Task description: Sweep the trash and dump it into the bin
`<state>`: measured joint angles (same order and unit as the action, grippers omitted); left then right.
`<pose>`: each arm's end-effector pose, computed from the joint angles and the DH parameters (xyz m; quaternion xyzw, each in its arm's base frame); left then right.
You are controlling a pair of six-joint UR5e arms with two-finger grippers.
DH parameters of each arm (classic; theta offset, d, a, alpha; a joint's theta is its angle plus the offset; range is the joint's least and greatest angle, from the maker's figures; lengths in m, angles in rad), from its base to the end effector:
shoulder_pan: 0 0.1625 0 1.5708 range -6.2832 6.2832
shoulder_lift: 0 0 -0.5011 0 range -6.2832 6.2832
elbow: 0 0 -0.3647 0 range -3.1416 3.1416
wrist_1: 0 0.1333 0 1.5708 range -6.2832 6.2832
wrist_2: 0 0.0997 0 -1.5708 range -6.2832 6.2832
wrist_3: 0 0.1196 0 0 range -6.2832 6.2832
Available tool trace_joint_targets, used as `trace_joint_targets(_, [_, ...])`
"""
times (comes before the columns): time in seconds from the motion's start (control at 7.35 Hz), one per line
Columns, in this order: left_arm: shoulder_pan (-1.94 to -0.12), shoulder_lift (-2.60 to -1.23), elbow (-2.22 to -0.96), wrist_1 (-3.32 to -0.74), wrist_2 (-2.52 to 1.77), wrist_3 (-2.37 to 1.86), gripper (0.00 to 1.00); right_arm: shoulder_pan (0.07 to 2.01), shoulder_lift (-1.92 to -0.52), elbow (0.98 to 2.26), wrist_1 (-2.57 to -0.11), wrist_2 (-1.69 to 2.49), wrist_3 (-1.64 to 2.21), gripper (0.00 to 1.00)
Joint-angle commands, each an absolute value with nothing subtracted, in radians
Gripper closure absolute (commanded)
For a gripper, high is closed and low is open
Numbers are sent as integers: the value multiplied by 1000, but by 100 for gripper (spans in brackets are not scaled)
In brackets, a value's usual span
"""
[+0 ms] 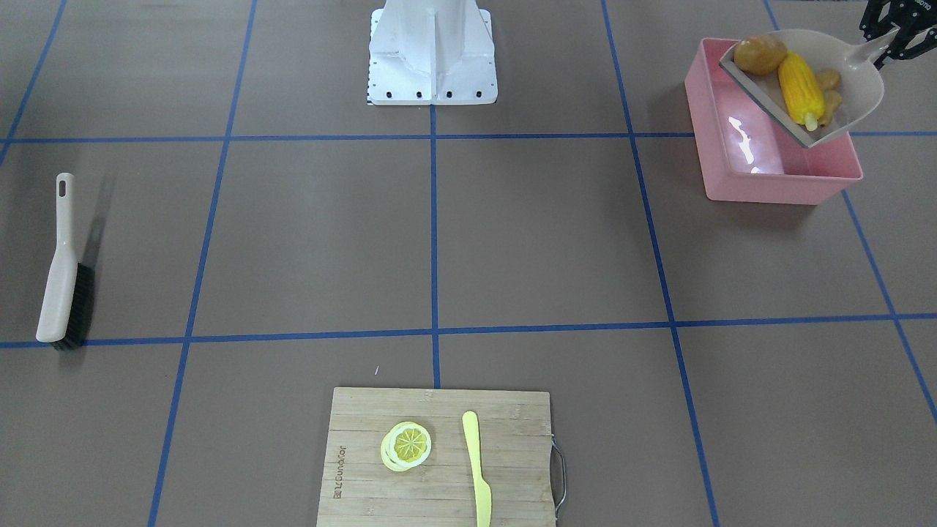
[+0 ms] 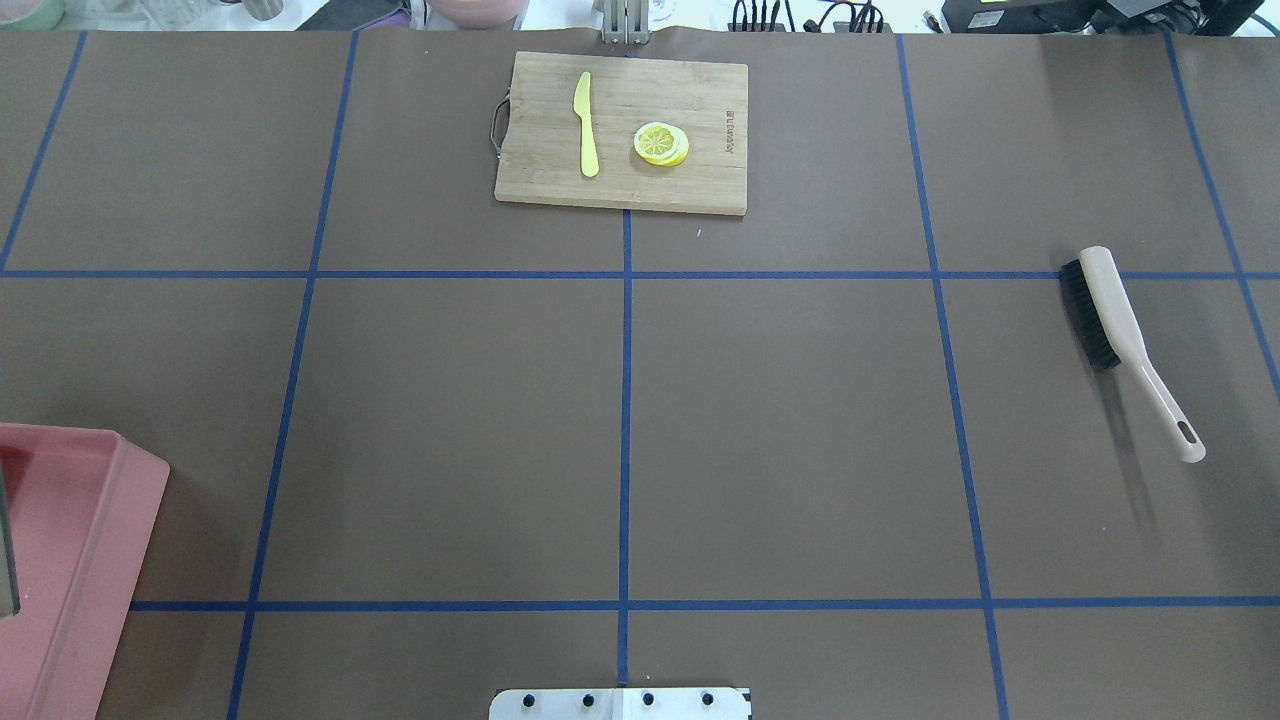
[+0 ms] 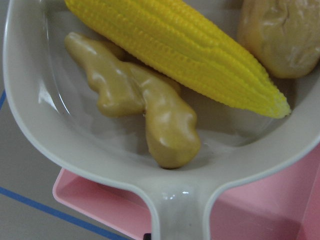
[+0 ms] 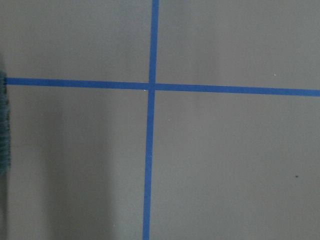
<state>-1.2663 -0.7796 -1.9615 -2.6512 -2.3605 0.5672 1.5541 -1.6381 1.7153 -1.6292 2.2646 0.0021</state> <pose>-0.0132 -0.1194 0.6598 0.3526 0.3192 0.4837 0.7347 0.0496 -0.4322 0.7244 0.0056 -0.3400 -0.0101 0.9403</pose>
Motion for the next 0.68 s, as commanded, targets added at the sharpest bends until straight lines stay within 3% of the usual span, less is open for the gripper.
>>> trace_joint_targets(0.0, [-1321, -759, -1924, -2686, -2387, 590, 100, 1578, -1663, 1713, -1629, 2250, -21, 0])
trace_joint_targets(0.54, [-1338, -730, -1936, -2581, -2404, 604, 100, 1577, -1669, 1706, -1628, 2234, -14, 0])
